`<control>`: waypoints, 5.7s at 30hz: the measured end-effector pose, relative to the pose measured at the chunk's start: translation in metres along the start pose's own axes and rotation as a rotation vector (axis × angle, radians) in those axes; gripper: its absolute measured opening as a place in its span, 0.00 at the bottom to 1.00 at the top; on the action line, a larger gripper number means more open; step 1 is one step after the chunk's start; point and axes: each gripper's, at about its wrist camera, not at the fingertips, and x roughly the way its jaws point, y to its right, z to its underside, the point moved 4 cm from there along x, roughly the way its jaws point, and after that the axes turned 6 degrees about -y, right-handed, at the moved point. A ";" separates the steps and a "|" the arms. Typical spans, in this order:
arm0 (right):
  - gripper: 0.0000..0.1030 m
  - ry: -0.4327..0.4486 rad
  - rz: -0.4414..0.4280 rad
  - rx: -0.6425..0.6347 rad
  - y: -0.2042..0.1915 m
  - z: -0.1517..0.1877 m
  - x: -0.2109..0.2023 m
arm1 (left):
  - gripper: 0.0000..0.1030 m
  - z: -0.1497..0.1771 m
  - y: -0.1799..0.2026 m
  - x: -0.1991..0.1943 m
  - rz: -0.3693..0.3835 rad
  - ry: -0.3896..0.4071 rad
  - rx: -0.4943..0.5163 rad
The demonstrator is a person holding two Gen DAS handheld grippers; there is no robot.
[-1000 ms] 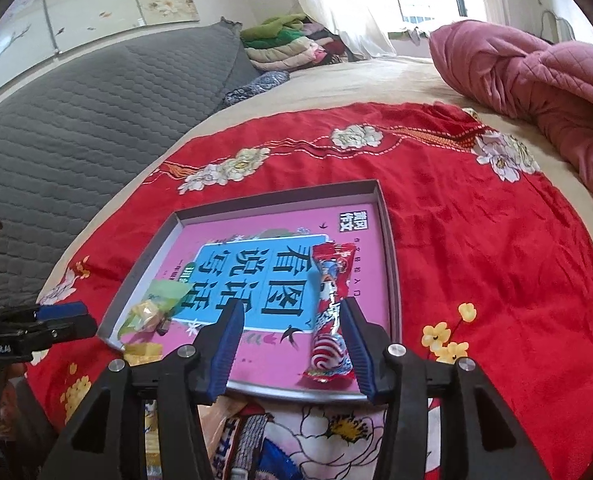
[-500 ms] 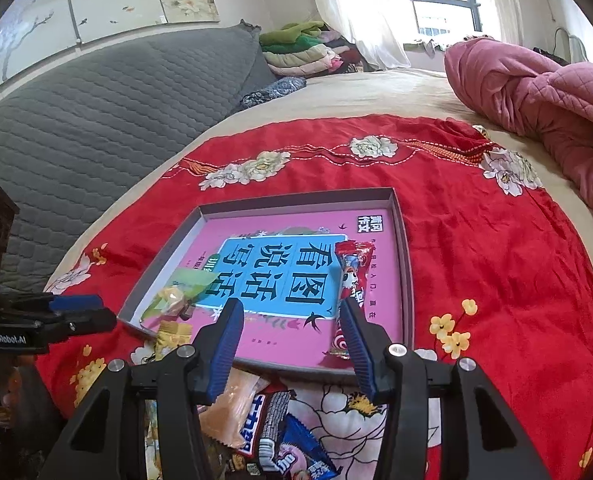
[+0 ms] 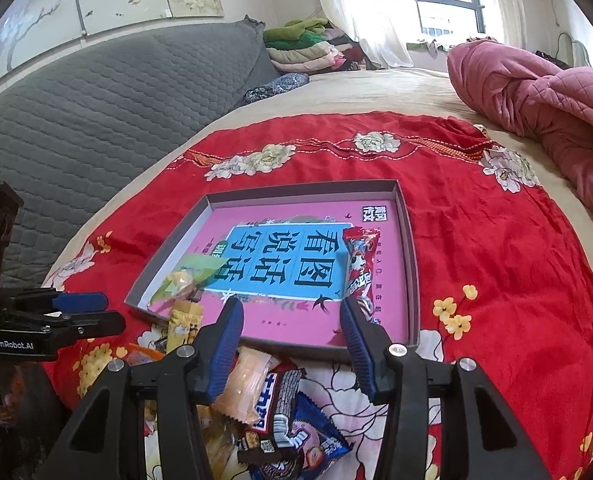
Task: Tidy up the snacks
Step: 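Withdraw both tools from the tray back over the snack pile, then move left tool to the orange-labelled bag while right tool grasps the cream packet, then grasp the orange-labelled snack bag with the left tool and lift it, then carry the orange bag over the tray with left tool while right tool carries the cream packet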
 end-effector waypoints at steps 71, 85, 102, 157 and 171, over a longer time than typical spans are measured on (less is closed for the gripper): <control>0.36 -0.257 -0.080 -0.049 -0.032 0.033 0.057 | 0.62 0.055 0.006 0.054 0.051 -0.190 -0.057; 0.35 -0.213 -0.104 -0.048 -0.029 0.035 0.042 | 0.49 0.053 -0.003 0.060 0.076 -0.171 -0.113; 0.35 -0.153 -0.148 -0.033 -0.027 0.028 0.024 | 0.41 0.050 -0.001 0.035 0.084 -0.121 -0.096; 0.35 0.055 -0.169 0.056 0.001 -0.005 -0.009 | 0.41 -0.034 -0.014 0.000 0.027 0.090 -0.126; 0.35 0.062 -0.141 0.068 0.008 -0.009 -0.001 | 0.41 -0.047 -0.008 0.030 -0.002 0.066 -0.102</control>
